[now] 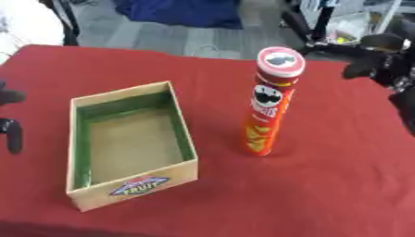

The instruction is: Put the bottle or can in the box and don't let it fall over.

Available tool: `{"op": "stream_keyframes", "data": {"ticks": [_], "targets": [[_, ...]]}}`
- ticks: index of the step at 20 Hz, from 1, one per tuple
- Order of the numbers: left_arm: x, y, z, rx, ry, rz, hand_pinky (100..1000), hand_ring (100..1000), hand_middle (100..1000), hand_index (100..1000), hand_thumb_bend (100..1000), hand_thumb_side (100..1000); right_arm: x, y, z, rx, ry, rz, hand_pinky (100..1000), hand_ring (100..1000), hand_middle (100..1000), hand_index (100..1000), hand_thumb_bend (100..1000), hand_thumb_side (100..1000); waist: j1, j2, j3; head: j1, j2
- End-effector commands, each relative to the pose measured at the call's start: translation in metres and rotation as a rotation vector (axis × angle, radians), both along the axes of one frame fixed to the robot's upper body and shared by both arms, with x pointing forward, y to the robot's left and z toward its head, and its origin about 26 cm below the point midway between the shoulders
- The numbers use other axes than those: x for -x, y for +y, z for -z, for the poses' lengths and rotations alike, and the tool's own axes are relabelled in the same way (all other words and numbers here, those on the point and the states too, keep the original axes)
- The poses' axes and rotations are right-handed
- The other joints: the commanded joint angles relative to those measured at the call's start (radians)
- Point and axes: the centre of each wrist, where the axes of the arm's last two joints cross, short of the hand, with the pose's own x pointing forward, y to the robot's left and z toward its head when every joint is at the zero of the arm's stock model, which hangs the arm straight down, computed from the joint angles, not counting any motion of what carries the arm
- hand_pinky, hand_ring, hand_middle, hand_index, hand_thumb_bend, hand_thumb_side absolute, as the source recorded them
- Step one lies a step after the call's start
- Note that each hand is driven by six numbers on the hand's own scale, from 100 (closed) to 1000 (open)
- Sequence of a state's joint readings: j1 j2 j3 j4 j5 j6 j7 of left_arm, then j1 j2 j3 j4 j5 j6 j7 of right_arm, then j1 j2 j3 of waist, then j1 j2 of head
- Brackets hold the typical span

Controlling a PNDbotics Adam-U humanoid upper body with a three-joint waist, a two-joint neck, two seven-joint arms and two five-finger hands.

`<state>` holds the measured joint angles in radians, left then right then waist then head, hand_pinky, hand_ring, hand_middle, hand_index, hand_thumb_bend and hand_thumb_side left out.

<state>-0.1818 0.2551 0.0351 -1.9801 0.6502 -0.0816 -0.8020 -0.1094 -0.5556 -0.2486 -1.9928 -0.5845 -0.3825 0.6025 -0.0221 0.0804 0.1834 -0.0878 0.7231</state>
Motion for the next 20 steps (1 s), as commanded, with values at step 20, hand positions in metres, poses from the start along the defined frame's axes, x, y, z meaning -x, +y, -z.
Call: {"op": "stream_keyframes", "data": {"ticks": [20], "targets": [[0.002,0.000,-0.007,-0.033,-0.018,0.021,454,878,834,912,100,592,-0.069,-0.063,-0.065,0.249,0.147,-0.008,774,757,854,992,100,528,-0.003,-0.018,0.021,-0.059,-0.010]]}}
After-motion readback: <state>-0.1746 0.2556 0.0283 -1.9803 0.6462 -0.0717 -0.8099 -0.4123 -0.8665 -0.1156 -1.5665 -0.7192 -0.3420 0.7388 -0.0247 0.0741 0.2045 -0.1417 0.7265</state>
